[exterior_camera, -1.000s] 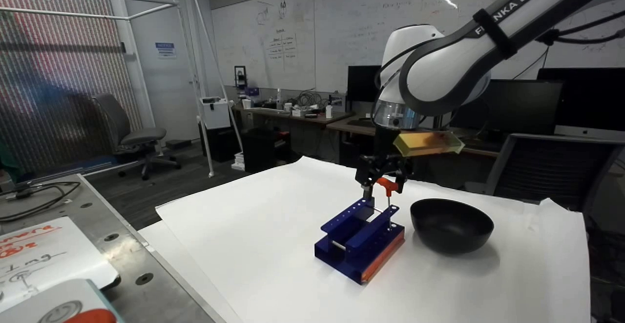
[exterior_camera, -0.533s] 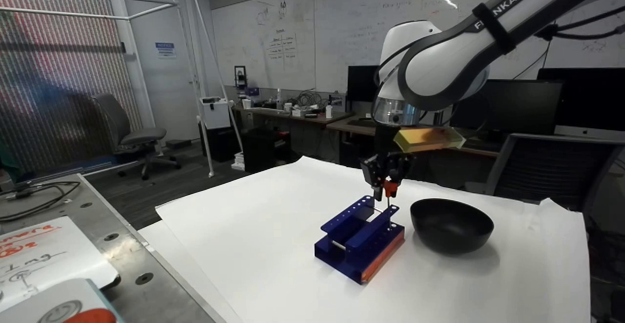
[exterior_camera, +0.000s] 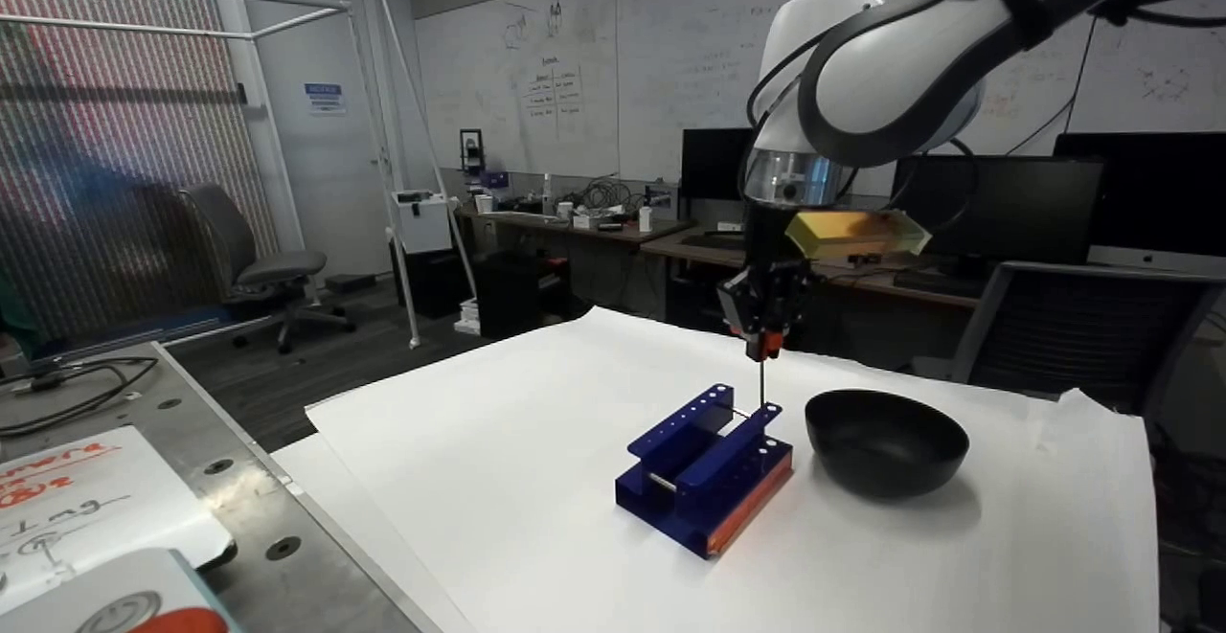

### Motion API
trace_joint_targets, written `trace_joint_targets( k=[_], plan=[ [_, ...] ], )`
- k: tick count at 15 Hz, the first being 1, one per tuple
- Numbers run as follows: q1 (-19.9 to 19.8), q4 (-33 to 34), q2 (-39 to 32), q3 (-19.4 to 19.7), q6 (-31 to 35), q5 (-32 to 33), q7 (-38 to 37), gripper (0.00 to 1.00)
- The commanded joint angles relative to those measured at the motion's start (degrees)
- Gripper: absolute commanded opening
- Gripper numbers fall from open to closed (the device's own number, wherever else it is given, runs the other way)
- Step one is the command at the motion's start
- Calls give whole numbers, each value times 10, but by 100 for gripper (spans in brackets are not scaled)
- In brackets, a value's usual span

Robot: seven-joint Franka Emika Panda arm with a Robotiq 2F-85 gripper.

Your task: Pick up the orange object and put it in the bowl.

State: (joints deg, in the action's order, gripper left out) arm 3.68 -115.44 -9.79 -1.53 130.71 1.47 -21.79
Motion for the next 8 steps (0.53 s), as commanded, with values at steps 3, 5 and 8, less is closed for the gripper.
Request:
trace_joint_targets(
  k=[3, 5, 8],
  plan=[
    [11, -40, 160, -8, -107, 48, -59, 11],
    [1, -34, 184, -20, -194, 115, -119, 11],
    [-15, -34, 173, -25, -288, 140, -153, 11]
  ],
)
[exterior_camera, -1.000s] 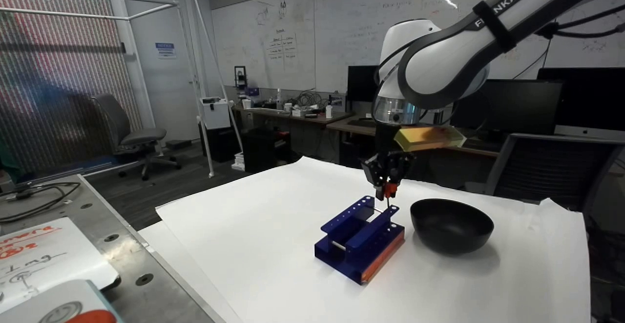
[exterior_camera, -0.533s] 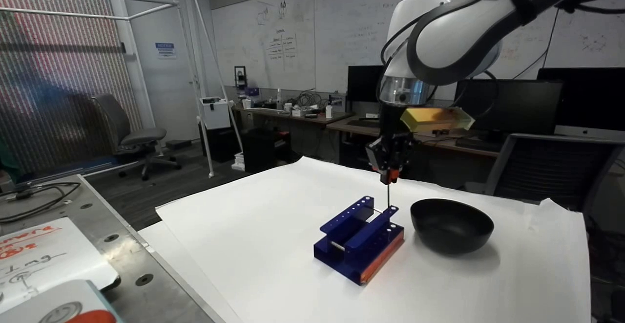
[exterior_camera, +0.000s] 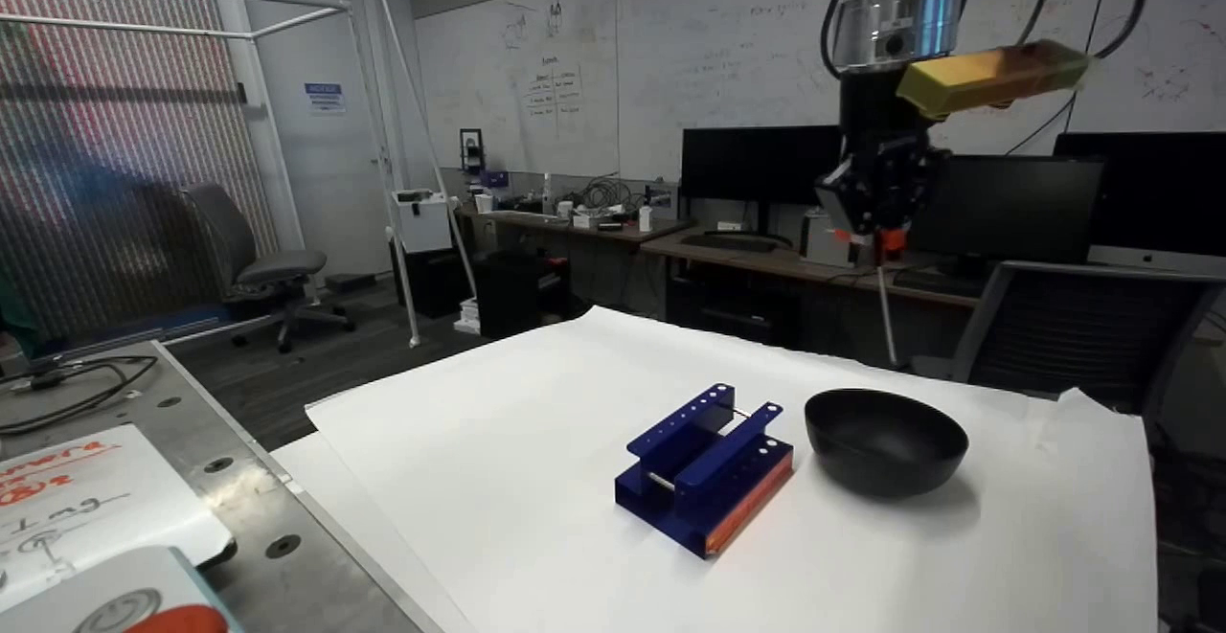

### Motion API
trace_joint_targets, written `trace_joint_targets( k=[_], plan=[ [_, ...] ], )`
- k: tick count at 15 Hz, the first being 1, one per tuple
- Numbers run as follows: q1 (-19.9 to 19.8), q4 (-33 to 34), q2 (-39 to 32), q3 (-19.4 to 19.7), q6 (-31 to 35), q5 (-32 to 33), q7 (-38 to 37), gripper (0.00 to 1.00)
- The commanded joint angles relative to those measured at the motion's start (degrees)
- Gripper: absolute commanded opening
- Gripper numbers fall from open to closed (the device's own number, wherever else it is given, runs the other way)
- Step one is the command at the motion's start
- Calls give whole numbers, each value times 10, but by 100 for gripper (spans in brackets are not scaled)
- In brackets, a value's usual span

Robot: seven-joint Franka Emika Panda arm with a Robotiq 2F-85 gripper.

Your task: Pick up the orange object and put it in the bowl.

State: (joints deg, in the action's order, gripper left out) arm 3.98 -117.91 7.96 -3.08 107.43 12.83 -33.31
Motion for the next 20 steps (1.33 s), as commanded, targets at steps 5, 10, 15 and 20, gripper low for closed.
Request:
trace_joint_targets(
  k=[5, 10, 15, 20],
  plan=[
    [-25, -40, -68, 0, 10, 9, -50, 9],
    [-17, -36, -133, 8, 97, 14, -71, 9],
    [-16, -27, -184, 20, 87, 8, -86, 41],
    [-13, -16, -242, 34, 88, -10, -98, 76]
  ],
)
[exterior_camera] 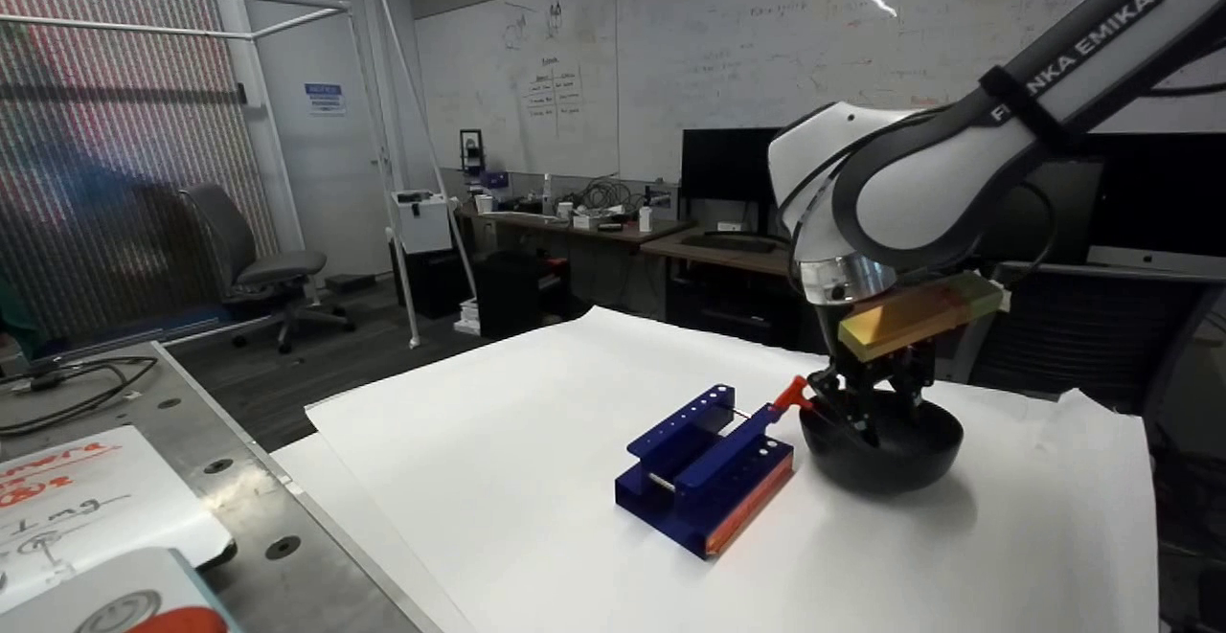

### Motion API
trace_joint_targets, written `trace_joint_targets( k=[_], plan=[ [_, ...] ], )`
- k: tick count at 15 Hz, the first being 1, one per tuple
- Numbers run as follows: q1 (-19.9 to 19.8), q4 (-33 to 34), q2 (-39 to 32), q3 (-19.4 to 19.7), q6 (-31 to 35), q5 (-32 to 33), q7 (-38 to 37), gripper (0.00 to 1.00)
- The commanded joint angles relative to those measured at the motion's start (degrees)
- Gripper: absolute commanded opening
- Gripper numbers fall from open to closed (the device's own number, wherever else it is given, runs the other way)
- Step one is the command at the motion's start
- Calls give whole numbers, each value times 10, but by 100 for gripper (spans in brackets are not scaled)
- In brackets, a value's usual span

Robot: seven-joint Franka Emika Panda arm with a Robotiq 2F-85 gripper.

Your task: Pick up the orange object and put it in the bowl.

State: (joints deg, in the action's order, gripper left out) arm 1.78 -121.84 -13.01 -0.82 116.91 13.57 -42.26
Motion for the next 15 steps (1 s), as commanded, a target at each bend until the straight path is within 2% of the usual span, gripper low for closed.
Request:
trace_joint_targets(
  k=[1, 3, 4, 8, 15],
  plan=[
    [9, 27, -40, 14, -6, -23, -7, 85],
    [8, 29, -42, 13, 4, -45, 1, 99],
    [5, 26, -34, 9, 16, -65, 13, 100],
    [-1, -15, 37, 0, 82, -166, 60, 100],
    [9, -98, 212, -15, 154, -263, 155, 100]
  ],
)
